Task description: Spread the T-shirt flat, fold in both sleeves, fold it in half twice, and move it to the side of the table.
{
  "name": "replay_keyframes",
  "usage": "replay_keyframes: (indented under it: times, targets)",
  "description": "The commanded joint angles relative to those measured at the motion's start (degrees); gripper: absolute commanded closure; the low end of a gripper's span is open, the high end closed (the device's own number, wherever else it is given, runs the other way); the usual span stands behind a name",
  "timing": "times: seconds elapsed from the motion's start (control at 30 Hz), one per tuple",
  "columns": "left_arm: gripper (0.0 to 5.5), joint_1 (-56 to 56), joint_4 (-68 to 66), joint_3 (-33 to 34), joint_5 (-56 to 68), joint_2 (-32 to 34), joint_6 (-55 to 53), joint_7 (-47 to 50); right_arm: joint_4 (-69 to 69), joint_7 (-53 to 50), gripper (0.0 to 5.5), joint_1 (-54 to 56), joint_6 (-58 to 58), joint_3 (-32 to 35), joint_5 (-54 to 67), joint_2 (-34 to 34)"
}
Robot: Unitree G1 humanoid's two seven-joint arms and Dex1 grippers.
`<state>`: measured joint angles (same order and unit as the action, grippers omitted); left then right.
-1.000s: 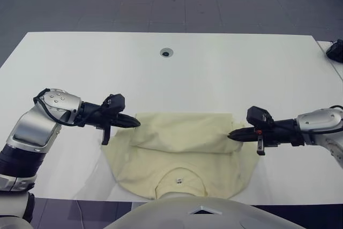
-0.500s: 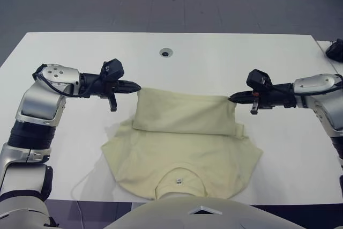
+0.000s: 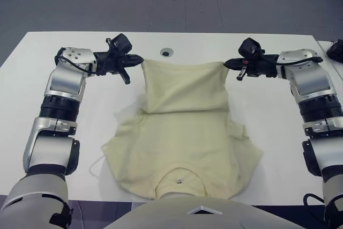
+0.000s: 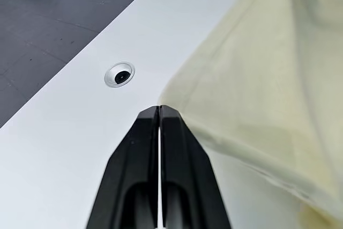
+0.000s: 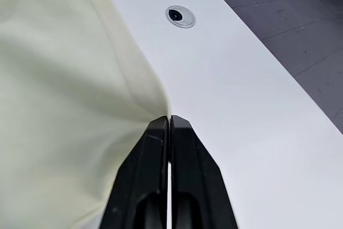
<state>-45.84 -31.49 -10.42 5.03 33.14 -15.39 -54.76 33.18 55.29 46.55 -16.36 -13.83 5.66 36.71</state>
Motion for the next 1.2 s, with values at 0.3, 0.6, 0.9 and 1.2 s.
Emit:
replay_keyframes:
  times: [0.3,0.6,0.9,1.2]
  targets:
    - [5.47,-11.82,-28.20,-1.67,-9.72,-7.20,16.46,8.22,24.56,-4.29,5.50,10.02,13.93,1.00,-7.55,-6.84]
    - [4.66,-15.92,-38.29,-2.65,-16.14,-9.41,24.21,17.18,32.51,-21.80,4.52,12.05,25.69,3.54,-12.51,-9.36]
    - [3.28,-8.97,-26.38,-3.26,-17.83,-3.72,29.27,16.30,11.62,-20.17,3.20,-4.26,27.20,5.52,-11.62,-4.35]
    - [1.81,30.41,39.39,17.52,6.03,6.58,-10.98,6.58,-44.50,-11.88,1.80,-39.22,-8.62,25.45,11.18,4.57]
